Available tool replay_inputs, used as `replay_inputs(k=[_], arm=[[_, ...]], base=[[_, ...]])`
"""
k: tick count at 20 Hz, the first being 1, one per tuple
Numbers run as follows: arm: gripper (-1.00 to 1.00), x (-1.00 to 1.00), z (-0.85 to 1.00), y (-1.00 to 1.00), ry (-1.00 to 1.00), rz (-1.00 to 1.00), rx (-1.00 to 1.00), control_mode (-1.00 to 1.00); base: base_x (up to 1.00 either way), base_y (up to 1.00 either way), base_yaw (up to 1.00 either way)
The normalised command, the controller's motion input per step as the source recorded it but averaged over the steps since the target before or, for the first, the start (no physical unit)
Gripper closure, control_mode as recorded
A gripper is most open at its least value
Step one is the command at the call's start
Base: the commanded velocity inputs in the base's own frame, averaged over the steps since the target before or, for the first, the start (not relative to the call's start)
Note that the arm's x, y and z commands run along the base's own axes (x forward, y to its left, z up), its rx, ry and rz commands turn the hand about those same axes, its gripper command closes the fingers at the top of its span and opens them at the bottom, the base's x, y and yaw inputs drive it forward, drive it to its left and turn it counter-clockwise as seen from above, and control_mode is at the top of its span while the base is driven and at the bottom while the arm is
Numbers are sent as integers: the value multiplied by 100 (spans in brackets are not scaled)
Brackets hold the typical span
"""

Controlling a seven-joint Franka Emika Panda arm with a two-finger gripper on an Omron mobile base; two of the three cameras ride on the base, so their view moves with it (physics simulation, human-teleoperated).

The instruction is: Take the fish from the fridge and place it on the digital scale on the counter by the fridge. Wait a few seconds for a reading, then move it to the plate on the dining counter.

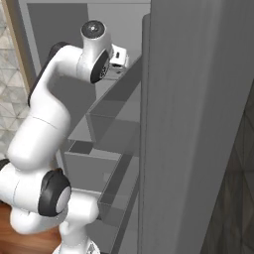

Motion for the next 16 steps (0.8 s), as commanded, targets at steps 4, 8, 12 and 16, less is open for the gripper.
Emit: replay_inputs(k=[4, 8, 12, 16], arm=[[-100, 40, -13, 0, 0, 2, 0, -100], [-100, 52, -28, 0, 0, 1, 0, -100], [-100, 56, -25, 0, 0, 0, 0, -100], [-100, 56, 0, 0, 0, 0, 0, -100]], base=[[0, 0, 0], [0, 0, 0], [0, 0, 0], [0, 0, 0]])
